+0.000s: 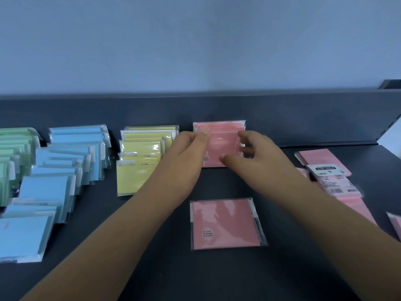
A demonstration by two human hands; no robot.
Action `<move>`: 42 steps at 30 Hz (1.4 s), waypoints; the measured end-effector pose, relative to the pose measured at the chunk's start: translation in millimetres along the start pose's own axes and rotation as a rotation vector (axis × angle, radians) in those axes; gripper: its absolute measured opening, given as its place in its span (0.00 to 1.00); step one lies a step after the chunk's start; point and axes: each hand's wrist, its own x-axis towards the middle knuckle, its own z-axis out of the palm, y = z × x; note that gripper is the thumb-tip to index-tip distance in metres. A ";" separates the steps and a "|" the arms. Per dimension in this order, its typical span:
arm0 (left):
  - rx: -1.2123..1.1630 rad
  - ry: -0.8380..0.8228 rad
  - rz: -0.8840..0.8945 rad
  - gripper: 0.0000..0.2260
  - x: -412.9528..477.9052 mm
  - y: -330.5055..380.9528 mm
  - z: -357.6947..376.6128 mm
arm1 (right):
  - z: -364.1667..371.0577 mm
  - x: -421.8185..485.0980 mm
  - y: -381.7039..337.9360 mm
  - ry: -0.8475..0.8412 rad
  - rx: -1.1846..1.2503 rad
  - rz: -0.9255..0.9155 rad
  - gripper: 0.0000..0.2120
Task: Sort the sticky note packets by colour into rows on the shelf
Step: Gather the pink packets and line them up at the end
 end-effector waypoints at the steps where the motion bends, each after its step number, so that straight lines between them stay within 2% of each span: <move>1: -0.005 0.019 0.007 0.19 1.6 -0.7 0.6 | -0.4 1.3 0.5 -0.007 -0.013 0.007 0.24; 2: -0.005 0.043 0.010 0.17 3.6 -1.3 1.3 | -0.6 2.6 1.0 -0.015 -0.012 0.018 0.29; 3: -0.004 0.066 0.014 0.16 5.7 -1.2 2.1 | -1.9 2.8 0.4 -0.024 -0.008 0.022 0.27; 5: -0.007 0.092 0.016 0.14 7.3 0.0 3.8 | -5.7 2.4 -0.4 -0.051 -0.017 -0.001 0.13; 7: 0.020 0.106 0.035 0.13 5.4 1.2 4.6 | -9.9 1.7 -1.6 -0.042 -0.030 -0.028 0.15; 12: 0.065 0.136 0.073 0.11 -1.5 4.4 2.1 | -17.6 -6.5 -1.4 -0.036 -0.073 -0.014 0.13; 19: 0.113 0.142 -0.083 0.17 -4.8 9.0 2.7 | -19.9 -13.7 -5.0 -0.032 -0.164 0.019 0.17; 23: 0.263 0.102 -0.079 0.16 -10.6 1.7 -2.4 | -26.1 -20.5 -5.5 -0.019 -0.279 0.004 0.11; 25: 0.353 0.057 -0.104 0.15 -12.9 -1.5 -5.6 | -28.4 -21.0 -5.4 -0.033 -0.347 0.058 0.07; 26: 0.369 0.033 -0.133 0.14 -13.1 -2.6 -6.0 | -28.8 -19.9 -4.8 -0.051 -0.362 0.099 0.07; 29: 0.392 -0.004 -0.175 0.11 -11.7 -2.4 -3.6 | -25.4 -15.3 -2.0 -0.082 -0.377 0.185 0.18; 33: 0.353 0.023 -0.185 0.11 -8.0 0.6 -1.6 | -19.5 -6.6 7.7 -0.122 -0.243 0.246 0.18; 37: 0.179 0.063 -0.213 0.15 -7.2 -1.4 2.4 | -14.4 -4.6 13.8 -0.123 0.032 0.314 0.21; 40: 0.125 0.110 -0.193 0.12 -9.8 -4.6 3.0 | -15.3 -3.7 16.5 -0.096 0.239 0.373 0.18; 42: 0.102 0.136 -0.127 0.11 -11.9 -4.8 2.5 | -17.0 -4.4 16.4 -0.081 0.340 0.359 0.19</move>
